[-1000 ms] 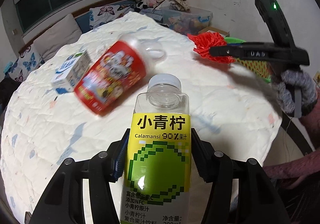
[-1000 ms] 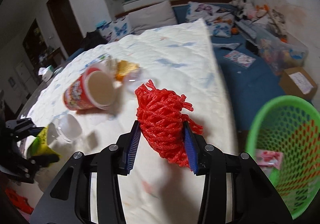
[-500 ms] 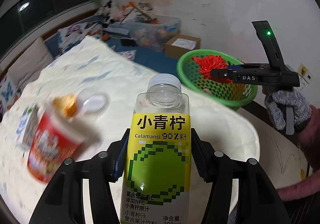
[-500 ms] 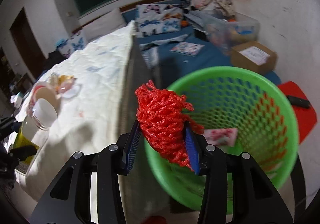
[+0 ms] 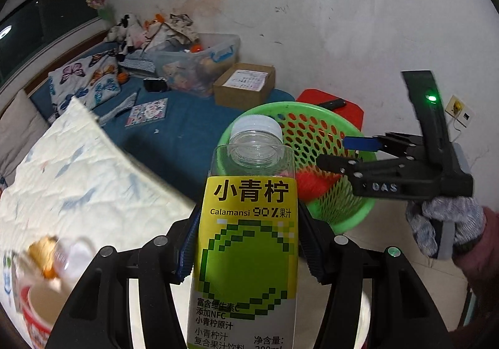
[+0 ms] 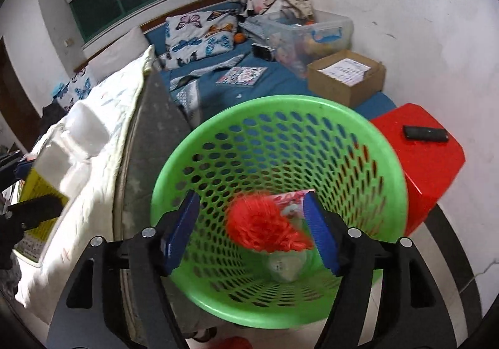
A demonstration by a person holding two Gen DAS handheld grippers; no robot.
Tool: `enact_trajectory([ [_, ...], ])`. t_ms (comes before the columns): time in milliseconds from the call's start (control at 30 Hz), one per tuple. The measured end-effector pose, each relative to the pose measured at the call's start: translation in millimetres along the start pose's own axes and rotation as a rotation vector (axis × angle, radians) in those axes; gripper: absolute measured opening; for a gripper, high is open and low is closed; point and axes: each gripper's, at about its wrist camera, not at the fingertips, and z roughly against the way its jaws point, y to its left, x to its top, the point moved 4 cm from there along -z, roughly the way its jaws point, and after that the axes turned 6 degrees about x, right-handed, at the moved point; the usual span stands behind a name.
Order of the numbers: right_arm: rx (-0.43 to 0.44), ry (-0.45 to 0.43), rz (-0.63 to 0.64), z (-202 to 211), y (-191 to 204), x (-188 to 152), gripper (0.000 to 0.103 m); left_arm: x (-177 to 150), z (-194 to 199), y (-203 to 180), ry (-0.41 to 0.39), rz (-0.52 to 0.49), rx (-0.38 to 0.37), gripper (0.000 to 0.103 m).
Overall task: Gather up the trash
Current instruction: 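Carry net and lime bottle over the green basket and open both tools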
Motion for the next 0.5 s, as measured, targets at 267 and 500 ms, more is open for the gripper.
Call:
enact_trajectory([
  [267, -0.029, -0.039, -0.043, 26.7, -20.7, -8.4, 0.074, 27.9, -40.2, -23.7, 0.065, -0.011, -0.024, 0.055],
  [500, -0.042, -0.054, -0.105, 40.9, -38.5, -15.0, 0.074, 40.3, -71.5, -44.8, 0.122, -0.028, -0.044, 0.055],
])
